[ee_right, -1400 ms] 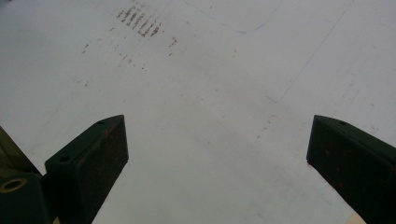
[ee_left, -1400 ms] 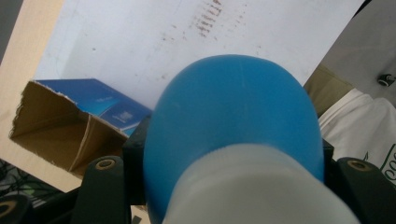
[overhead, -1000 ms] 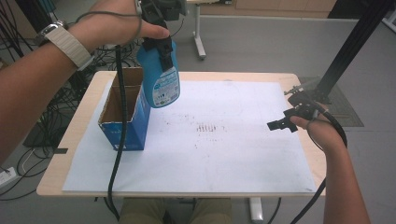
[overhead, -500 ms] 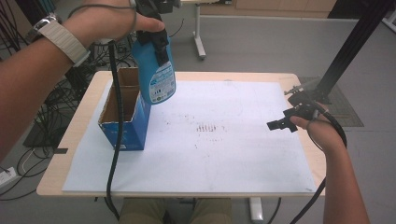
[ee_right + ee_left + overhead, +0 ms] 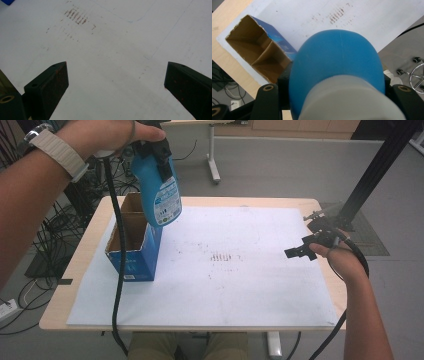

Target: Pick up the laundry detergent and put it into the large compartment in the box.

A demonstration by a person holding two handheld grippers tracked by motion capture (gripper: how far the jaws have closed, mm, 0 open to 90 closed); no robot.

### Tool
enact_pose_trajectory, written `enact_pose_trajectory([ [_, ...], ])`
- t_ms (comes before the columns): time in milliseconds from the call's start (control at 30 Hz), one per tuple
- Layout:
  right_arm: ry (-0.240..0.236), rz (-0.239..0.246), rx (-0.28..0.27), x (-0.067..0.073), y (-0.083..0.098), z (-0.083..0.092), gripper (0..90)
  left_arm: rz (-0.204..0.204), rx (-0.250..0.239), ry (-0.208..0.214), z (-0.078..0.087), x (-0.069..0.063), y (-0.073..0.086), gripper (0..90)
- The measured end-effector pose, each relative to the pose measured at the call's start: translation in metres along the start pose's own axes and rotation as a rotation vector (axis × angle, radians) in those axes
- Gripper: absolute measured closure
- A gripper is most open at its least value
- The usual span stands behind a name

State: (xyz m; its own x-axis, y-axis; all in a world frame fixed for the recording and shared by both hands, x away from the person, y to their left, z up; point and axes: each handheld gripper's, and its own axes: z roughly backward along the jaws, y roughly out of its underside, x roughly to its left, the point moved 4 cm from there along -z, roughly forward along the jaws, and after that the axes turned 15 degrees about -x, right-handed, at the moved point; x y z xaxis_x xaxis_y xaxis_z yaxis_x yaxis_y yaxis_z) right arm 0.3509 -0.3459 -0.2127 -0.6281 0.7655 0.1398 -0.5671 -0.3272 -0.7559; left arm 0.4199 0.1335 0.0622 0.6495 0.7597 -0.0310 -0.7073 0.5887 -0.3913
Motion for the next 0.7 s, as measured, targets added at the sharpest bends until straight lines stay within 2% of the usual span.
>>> enact_pose_trajectory([
  [333,-0.001,-0.001,-0.004,0.0,-0.001,-0.001,5.4,0.057,-0.005,-0.033,0.009,0.013,0.005,39.6],
  [500,-0.002,0.002,-0.007,-0.001,-0.001,-0.001,5.4,0.102,-0.004,-0.054,0.015,0.018,0.008,39.7],
  [667,-0.004,0.003,-0.01,0.0,-0.002,-0.001,5.4,0.17,-0.003,-0.084,0.022,0.026,0.013,39.6],
  [700,-0.004,0.003,-0.01,0.0,-0.002,-0.001,5.4,0.17,-0.003,-0.084,0.022,0.026,0.013,39.6],
])
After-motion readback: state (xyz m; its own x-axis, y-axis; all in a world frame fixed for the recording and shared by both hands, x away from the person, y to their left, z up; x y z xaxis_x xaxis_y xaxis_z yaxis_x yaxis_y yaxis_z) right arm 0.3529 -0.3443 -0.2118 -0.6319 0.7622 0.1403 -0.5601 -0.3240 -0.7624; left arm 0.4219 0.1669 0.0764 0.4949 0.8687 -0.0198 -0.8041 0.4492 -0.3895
